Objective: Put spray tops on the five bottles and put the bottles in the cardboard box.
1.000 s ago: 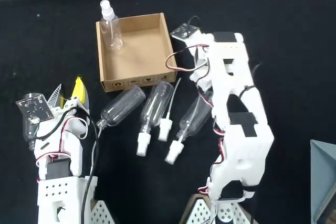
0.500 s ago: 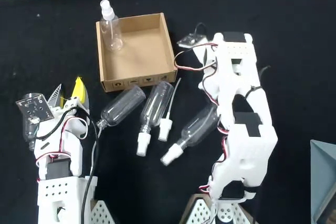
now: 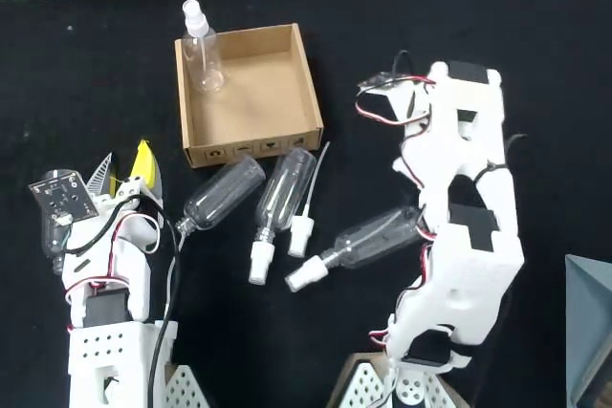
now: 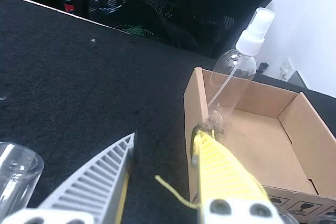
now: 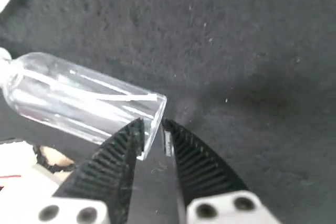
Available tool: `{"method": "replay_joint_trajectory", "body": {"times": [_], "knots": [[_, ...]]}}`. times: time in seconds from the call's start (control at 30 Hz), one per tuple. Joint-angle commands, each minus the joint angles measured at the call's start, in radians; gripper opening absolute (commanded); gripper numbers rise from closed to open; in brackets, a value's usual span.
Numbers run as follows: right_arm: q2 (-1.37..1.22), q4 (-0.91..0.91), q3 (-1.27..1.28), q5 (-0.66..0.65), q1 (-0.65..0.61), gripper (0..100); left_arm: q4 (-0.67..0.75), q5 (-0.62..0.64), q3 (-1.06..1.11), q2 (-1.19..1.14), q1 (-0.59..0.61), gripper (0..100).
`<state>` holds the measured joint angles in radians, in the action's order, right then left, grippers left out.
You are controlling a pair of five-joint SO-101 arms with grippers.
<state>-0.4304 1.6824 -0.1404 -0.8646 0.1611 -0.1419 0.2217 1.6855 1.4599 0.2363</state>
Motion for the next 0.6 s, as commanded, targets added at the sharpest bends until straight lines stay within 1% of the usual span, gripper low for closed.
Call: {"method": "replay_joint_trajectory", "body": {"times": [0.0, 0.2, 0.57], "knots": [[0.022, 0.038, -0.005, -0.034, 0.035, 1.1, -0.003, -0.011, 0.024, 0.011, 0.013, 17], [0.108, 0.052, 0.004, -0.044, 0.051, 1.1, -0.003, -0.011, 0.024, 0.011, 0.013, 17], [0.432, 0.048, 0.157, -0.046, 0.025, 1.5, -0.003, -0.011, 0.024, 0.011, 0.013, 18]]}}
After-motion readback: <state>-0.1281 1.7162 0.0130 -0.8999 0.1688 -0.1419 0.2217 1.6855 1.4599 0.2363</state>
